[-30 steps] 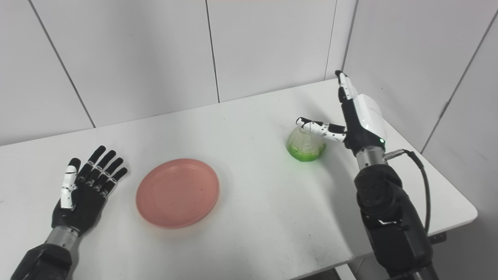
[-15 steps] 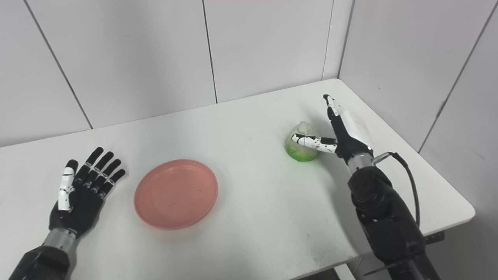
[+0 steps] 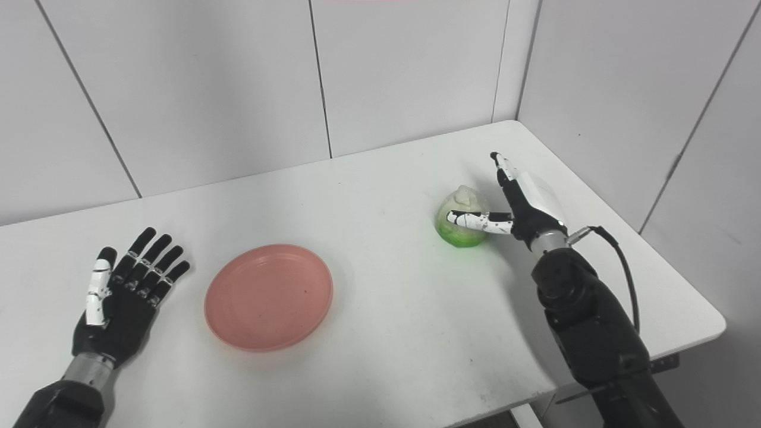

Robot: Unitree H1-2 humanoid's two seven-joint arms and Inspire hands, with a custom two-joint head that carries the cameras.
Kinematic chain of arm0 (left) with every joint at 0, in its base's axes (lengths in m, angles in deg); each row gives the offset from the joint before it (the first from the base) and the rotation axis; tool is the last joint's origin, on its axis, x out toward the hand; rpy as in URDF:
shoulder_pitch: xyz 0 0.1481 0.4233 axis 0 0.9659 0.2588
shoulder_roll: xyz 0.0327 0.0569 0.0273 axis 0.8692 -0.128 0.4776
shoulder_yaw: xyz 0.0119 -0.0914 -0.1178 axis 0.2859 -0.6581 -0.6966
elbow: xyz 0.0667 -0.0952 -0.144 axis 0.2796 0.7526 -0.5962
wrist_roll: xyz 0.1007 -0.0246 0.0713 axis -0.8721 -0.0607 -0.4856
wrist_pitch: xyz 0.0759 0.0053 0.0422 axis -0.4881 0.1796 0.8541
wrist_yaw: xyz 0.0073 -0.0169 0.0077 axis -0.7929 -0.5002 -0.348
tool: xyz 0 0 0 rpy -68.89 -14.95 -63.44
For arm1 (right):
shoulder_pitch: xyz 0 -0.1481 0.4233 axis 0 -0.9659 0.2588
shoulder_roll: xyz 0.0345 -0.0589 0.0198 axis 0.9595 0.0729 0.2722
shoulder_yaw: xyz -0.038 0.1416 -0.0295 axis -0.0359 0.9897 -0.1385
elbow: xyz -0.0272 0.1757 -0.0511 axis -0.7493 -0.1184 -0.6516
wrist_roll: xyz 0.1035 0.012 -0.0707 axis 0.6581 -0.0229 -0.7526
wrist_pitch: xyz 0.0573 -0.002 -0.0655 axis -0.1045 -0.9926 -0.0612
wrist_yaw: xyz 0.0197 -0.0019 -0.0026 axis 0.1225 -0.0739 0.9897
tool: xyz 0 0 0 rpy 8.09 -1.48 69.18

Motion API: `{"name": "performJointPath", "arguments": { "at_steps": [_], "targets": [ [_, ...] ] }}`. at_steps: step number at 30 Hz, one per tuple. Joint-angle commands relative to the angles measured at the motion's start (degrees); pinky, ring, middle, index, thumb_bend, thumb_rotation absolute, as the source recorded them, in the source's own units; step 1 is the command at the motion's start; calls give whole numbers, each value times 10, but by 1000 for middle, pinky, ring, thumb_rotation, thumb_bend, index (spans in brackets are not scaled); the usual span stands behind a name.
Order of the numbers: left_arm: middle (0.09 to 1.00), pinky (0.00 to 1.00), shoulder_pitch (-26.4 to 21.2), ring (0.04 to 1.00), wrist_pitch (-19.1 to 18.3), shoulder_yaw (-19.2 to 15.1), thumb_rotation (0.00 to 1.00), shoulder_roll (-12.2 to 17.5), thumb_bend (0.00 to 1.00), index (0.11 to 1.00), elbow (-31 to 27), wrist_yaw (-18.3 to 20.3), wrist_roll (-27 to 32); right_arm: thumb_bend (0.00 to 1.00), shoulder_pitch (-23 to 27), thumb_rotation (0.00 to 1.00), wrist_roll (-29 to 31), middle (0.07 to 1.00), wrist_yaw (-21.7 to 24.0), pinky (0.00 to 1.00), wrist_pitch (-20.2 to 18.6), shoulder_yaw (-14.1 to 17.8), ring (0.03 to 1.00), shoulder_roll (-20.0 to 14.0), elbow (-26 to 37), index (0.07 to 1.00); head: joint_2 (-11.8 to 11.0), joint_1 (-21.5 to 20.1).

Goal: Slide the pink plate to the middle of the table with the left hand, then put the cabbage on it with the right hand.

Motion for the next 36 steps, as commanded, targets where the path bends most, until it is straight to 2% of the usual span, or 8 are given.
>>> {"name": "performJointPath", "arguments": {
  "at_steps": [1, 8, 26, 30, 36],
  "targets": [
    [886, 819, 34, 866, -20, 2, 810, 6, 590, 877, 37, -9, -12, 1000, 29, 572, 9, 1000, -2, 894, 14, 3, 1000, -19, 1, 1000, -1, 1],
    [874, 806, 39, 854, -29, 2, 807, 7, 591, 864, 22, -11, -10, 1000, 36, 544, 39, 1000, 1, 899, 35, -1, 1000, -20, -29, 1000, 2, 1],
    [885, 813, 43, 865, -35, 3, 821, 8, 569, 875, 9, -18, -11, 1000, 63, 554, 38, 1000, 2, 895, 22, -39, 1000, -21, -60, 1000, 8, 0],
    [885, 817, 43, 867, -37, 2, 816, 8, 572, 874, 7, -19, -10, 1000, 70, 578, 30, 1000, 2, 855, 18, -51, 989, -23, -67, 1000, 12, 0],
    [883, 817, 44, 864, -35, 4, 821, 9, 581, 872, 6, -20, -13, 1000, 79, 545, 41, 1000, 8, 887, 7, -52, 999, -18, -76, 1000, 12, 0]
  ]
}}
